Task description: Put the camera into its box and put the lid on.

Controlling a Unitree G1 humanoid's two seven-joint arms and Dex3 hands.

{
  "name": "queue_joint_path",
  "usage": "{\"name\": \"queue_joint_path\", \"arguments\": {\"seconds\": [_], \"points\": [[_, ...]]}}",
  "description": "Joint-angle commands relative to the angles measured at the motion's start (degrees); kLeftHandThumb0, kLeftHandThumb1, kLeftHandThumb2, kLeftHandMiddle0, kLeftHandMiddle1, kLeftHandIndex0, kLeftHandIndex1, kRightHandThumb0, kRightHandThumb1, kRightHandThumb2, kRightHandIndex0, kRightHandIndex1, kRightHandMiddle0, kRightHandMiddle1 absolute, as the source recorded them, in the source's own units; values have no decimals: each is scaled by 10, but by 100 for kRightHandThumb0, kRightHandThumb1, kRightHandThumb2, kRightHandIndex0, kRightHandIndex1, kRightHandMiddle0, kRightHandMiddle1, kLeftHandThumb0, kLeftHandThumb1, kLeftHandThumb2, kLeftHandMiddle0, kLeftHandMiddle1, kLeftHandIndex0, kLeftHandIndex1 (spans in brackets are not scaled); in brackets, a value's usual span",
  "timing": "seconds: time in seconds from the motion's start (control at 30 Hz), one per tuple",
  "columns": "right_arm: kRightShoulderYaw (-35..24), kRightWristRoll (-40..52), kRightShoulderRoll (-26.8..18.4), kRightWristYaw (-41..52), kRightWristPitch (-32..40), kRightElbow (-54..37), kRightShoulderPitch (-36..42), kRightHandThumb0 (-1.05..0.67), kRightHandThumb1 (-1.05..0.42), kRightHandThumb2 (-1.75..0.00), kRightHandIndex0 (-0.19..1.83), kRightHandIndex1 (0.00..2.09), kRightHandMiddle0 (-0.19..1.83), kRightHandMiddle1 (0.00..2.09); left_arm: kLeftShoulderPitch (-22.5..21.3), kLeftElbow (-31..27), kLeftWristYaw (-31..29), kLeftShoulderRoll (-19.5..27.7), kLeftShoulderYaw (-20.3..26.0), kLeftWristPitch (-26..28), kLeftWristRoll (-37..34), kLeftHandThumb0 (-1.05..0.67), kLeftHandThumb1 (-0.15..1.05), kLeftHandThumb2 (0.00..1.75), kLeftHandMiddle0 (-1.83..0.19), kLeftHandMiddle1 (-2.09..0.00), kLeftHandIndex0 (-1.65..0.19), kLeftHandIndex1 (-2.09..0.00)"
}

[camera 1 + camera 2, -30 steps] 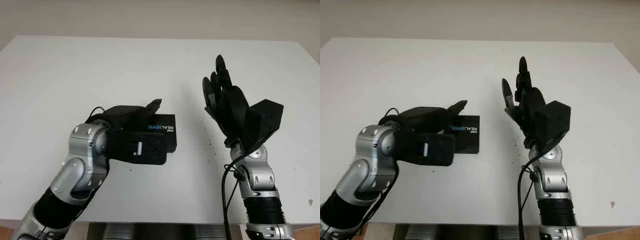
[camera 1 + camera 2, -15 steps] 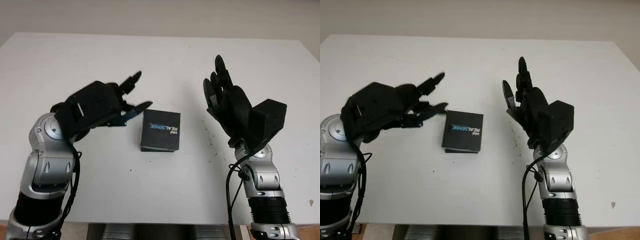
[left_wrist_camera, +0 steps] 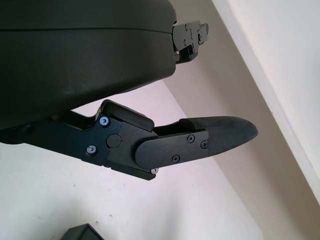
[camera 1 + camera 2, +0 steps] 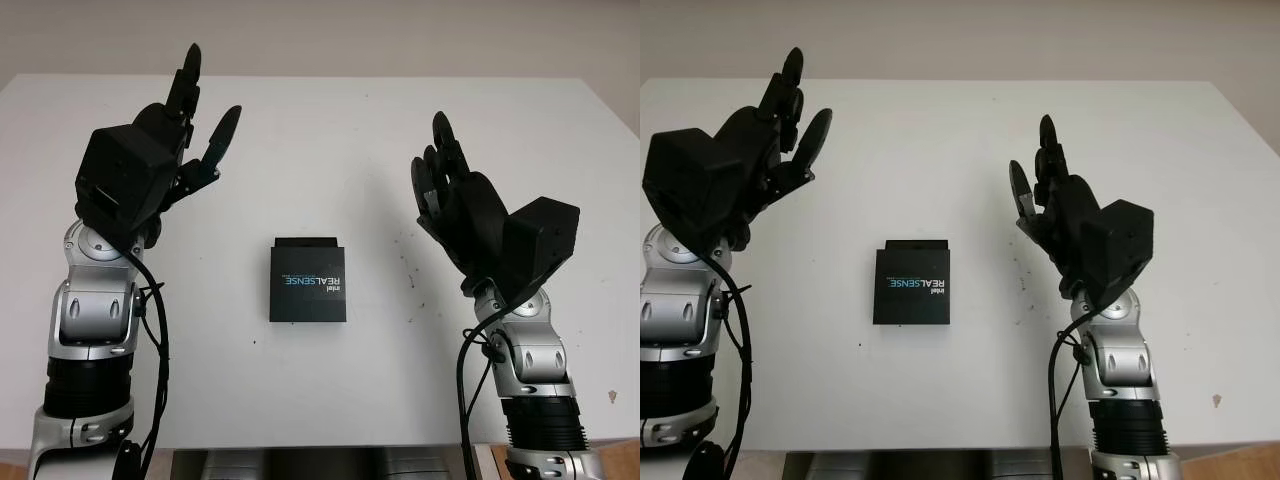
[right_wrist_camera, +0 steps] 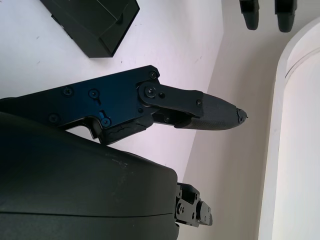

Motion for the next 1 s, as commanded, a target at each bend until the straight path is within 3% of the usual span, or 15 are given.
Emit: {"name": "queue_joint_path", "arguments": {"seconds": [0.0, 0.17, 0.23, 0.5, 0.77, 0.97], "points": [[-1, 0, -7, 3, -2, -8, 0, -69, -105, -59, -19, 0, -19, 0, 2, 1, 7, 8, -10, -7, 1, -78, 105, 61, 19, 0, 19, 0], [0, -3, -9, 3, -1, -7, 0, -70, -105, -59, -19, 0, -19, 0, 16, 2, 24, 28, -37, -48, 26, -80, 105, 61, 19, 0, 19, 0], [0, -5, -9, 2, -2, -8, 2, -70, -105, -58, -19, 0, -19, 0, 32, -15, 21, 41, -47, -75, 35, -86, 105, 53, 19, 0, 19, 0], [5, -7, -5, -1, -6, -14, 7, -72, -105, -57, -19, 0, -19, 0, 109, -162, -62, 125, -87, -114, 85, -95, 102, 10, 19, 0, 19, 0], [6, -5, -1, -1, 0, -23, 12, -74, -105, -56, -19, 0, -19, 0, 143, -233, -132, 227, -107, -195, 179, -101, 104, 7, 19, 0, 19, 0], [4, 0, -1, 3, -7, -21, 15, -72, -105, -56, -19, 0, -19, 0, 183, -279, -160, 246, -120, -224, 250, -98, 97, 4, 19, 0, 19, 0]]}}
